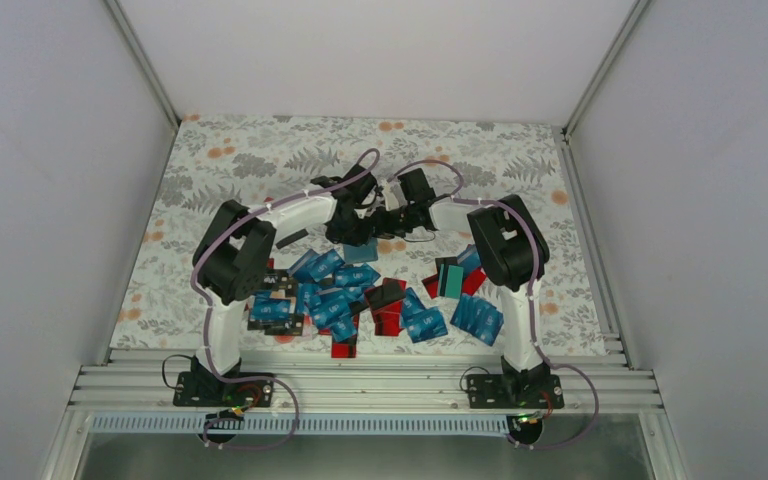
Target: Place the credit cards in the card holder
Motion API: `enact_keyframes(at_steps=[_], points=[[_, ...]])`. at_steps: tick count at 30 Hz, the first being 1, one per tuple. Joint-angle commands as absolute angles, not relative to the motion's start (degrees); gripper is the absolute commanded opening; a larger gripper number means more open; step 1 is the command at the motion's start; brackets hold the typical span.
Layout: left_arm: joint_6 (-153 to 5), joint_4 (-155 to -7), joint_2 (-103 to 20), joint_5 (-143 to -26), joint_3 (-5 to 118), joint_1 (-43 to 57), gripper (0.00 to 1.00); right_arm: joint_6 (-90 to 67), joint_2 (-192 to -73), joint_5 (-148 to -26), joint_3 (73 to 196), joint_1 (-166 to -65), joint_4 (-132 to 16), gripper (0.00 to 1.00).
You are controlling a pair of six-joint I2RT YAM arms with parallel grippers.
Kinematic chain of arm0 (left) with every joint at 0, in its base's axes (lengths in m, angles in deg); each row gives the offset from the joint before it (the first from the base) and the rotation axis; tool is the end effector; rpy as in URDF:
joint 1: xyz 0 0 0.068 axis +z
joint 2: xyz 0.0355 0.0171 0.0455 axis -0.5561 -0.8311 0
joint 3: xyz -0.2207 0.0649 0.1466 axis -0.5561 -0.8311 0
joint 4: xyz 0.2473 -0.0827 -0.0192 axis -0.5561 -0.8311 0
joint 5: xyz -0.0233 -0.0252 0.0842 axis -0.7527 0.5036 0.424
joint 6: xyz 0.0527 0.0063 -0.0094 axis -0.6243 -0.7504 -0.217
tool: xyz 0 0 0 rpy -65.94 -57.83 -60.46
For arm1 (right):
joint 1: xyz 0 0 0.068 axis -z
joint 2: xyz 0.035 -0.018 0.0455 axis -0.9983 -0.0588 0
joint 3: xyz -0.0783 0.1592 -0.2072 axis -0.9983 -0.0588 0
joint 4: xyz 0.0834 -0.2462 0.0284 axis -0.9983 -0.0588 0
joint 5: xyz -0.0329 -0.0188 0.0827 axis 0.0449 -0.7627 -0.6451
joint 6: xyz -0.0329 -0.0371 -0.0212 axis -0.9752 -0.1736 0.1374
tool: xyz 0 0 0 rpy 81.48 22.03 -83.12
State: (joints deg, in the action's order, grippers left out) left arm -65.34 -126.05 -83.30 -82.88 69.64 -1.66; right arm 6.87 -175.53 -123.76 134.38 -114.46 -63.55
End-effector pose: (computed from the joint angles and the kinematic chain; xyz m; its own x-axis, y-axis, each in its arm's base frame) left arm 0.3304 -0.2404 0.1651 -0.9470 0.2466 -0.2058 0.2871 0.9372 -0.1981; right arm 0.3702 0.2234 0.1078 -0.9483 -0.1543 -0.2774 -0.3148 0.5680 0.7604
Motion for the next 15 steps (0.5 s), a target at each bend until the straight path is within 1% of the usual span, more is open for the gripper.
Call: enact_keyframes(at_steps=[1,5,12,15], points=[[-64.5,-128.5,-82.8,-80.0,70.3,-1.7,0.02,5.9,-180.7,-114.4,133.2,-114.7,-69.4,0.04],[-64.5,-129.1,-84.0,-80.6,70.2,-1.7,0.02,5.9,-180.8,-114.2,133.2,-114.7,-69.5,0.04],[-64.3,-129.8,-82.2,-81.4,69.5,-1.8,0.02,5.8,-180.9,-113.7,133.2,-114.8,-69.8,0.05],[-64.5,-129.4,-83.7,-81.4,68.8,-1.8,0.02,5.7,-181.0,-113.6,133.3,-114.8,-69.9,0.04]])
